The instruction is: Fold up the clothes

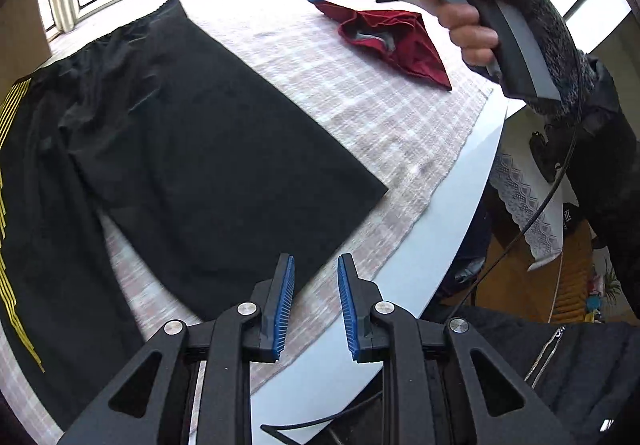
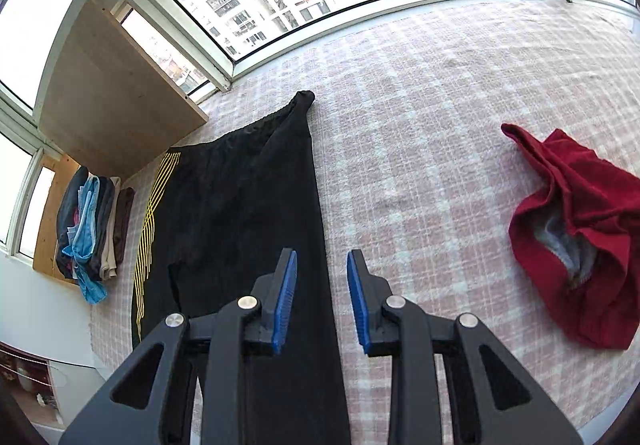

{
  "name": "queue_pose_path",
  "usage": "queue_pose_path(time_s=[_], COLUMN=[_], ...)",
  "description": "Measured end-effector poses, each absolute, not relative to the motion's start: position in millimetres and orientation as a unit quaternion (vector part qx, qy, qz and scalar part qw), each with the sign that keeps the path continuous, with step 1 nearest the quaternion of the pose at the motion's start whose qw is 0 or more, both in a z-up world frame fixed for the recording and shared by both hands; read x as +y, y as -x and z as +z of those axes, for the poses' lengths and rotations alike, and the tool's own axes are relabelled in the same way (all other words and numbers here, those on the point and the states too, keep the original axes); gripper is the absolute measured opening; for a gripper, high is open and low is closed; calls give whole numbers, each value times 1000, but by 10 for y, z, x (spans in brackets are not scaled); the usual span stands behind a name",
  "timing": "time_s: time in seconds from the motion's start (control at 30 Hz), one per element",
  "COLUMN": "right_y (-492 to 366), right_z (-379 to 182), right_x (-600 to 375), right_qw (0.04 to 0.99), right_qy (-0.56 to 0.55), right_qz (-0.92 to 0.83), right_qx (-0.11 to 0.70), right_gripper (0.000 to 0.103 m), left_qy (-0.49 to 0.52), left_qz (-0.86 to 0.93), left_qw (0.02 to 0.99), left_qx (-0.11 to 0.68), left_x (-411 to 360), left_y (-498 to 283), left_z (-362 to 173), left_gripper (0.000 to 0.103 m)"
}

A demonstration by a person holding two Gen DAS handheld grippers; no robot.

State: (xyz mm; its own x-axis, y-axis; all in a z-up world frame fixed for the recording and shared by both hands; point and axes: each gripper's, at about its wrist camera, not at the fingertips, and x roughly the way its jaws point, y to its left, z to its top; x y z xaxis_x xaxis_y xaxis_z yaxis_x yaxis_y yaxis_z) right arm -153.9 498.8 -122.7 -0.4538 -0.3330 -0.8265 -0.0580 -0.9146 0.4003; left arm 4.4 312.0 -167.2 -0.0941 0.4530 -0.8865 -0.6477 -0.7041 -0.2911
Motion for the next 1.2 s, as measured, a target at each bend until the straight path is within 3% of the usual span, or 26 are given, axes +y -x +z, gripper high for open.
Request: queue_pose_path(time_s=[0.07, 0.3, 0.47, 0.53, 0.6, 0.73, 1.03, 1.1, 1.17, 1.2], right_y=[1697, 2117, 2470, 2665, 2892, 3368, 4036, 4075, 4095, 4105], right_z=[-1252, -1360, -1408, -1462, -1552, -1797, -2237, -2321, -2344, -2340], right_x=[5028, 5002, 4905, 4815, 4682, 4478, 4330, 4331, 4355, 4378], right_qw=[101, 154, 182, 192, 194, 182, 170, 163, 153, 154], right_qy=[-523, -540, -531, -530, -533, -546, -593, -601, -603, -603], right_qz=[-828, -816, -817, -815, -814, -810, -766, -759, -758, -757], right_qx=[-173, -138, -133, -132, -122, -117, -182, -192, -195, -200], right_gripper=[26, 28, 39, 39, 39, 39, 39, 34, 8, 5], left_qy=[567, 601, 606, 614, 629, 639, 578, 569, 565, 563], left_qz=[722, 722, 733, 732, 726, 727, 760, 760, 761, 762], left_qw=[384, 325, 275, 270, 266, 253, 281, 292, 295, 296], left_qx=[96, 111, 141, 119, 79, 10, -97, -116, -122, -124], left_x=[3492, 4129, 4205, 4136, 3988, 3660, 3243, 3187, 3147, 3129], left_y=[-54, 156, 222, 270, 329, 377, 274, 268, 272, 277], left_z=[-1765, -2093, -2205, -2198, -2201, -2121, -1363, -1245, -1198, -1186], left_gripper=[34, 40, 40, 34, 2, 1, 1, 1, 1, 1])
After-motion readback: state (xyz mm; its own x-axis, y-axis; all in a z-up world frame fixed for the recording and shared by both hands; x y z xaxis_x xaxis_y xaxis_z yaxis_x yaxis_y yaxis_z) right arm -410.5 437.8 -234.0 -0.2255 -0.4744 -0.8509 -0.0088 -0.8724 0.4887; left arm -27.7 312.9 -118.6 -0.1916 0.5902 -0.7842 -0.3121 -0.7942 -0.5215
